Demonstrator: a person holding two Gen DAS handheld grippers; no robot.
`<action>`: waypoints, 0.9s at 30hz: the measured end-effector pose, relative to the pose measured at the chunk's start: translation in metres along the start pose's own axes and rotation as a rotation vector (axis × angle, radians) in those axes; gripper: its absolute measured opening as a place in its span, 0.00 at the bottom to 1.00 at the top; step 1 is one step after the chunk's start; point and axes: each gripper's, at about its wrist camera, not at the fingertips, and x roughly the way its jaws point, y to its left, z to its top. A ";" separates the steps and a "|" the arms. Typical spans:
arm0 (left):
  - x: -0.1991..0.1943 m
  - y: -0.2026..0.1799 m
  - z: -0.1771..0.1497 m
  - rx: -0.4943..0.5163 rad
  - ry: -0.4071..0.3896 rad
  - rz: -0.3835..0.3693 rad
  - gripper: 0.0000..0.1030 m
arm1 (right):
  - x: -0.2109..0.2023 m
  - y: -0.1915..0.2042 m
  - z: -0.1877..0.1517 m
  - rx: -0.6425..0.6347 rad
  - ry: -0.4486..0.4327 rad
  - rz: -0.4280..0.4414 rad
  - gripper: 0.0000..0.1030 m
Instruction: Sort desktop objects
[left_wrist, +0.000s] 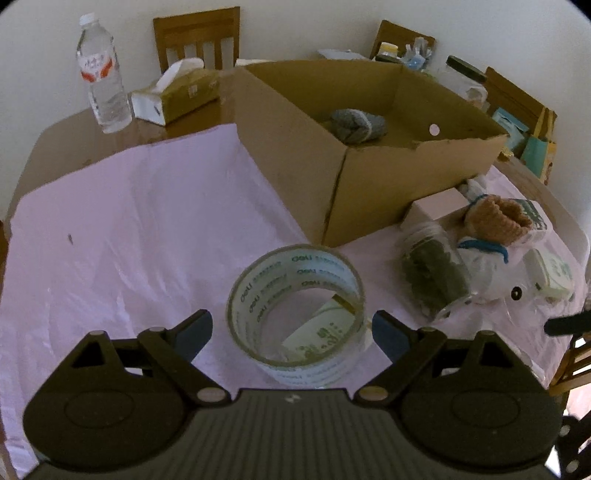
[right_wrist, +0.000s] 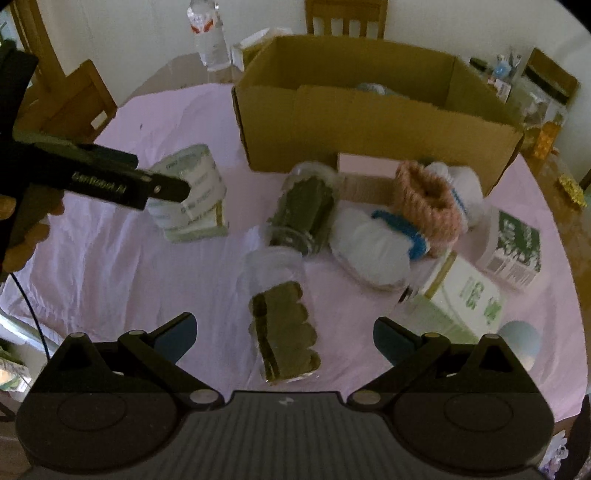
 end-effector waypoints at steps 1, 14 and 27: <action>0.002 0.001 0.000 -0.003 0.001 -0.004 0.91 | 0.003 0.001 -0.001 -0.002 0.010 -0.008 1.00; 0.014 0.001 0.005 0.014 0.018 -0.016 0.91 | 0.015 -0.029 -0.022 0.078 0.107 -0.116 1.00; 0.022 -0.006 0.010 0.027 0.050 -0.002 0.90 | 0.012 -0.040 -0.015 0.067 0.098 0.011 1.00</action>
